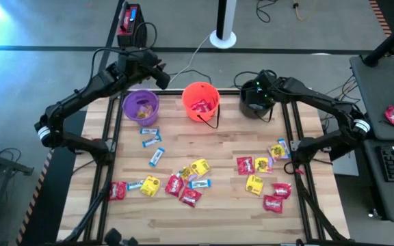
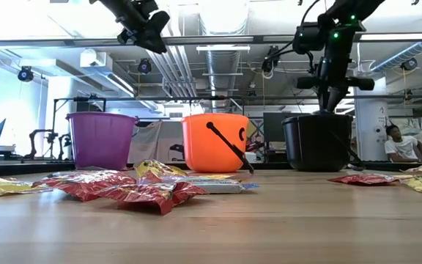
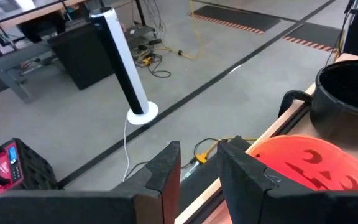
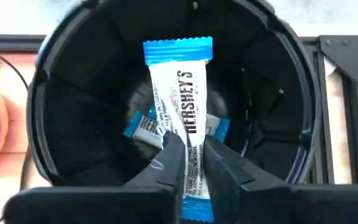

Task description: Sort candy by brand, put in halloween buckets

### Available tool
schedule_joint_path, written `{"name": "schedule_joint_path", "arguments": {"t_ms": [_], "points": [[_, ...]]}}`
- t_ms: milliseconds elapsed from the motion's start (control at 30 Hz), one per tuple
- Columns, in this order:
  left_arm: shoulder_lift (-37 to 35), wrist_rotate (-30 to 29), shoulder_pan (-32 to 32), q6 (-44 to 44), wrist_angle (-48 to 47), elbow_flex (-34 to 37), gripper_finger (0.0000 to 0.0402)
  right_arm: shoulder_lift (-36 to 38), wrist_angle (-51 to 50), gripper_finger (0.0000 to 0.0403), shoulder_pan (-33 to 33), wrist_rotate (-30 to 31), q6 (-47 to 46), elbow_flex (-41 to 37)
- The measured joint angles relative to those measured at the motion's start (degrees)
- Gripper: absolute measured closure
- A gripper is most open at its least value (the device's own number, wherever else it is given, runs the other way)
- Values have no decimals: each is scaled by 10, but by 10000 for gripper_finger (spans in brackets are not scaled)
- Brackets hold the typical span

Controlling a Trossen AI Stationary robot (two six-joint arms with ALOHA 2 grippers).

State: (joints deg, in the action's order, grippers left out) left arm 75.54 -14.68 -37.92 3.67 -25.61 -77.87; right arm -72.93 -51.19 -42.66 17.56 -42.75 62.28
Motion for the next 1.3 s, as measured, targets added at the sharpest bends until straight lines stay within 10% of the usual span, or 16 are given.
{"name": "schedule_joint_path", "arguments": {"t_ms": [533,833,1300], "points": [[-22,81,28,-31,-63,0,312,4,58,200,-15,-10,75,7],[-58,232,109,-141,-199,0,327,14,173,206,4,-81,144,31],[-25,176,295,-447,-519,24,327,14,139,225,53,-131,163,73]]}}
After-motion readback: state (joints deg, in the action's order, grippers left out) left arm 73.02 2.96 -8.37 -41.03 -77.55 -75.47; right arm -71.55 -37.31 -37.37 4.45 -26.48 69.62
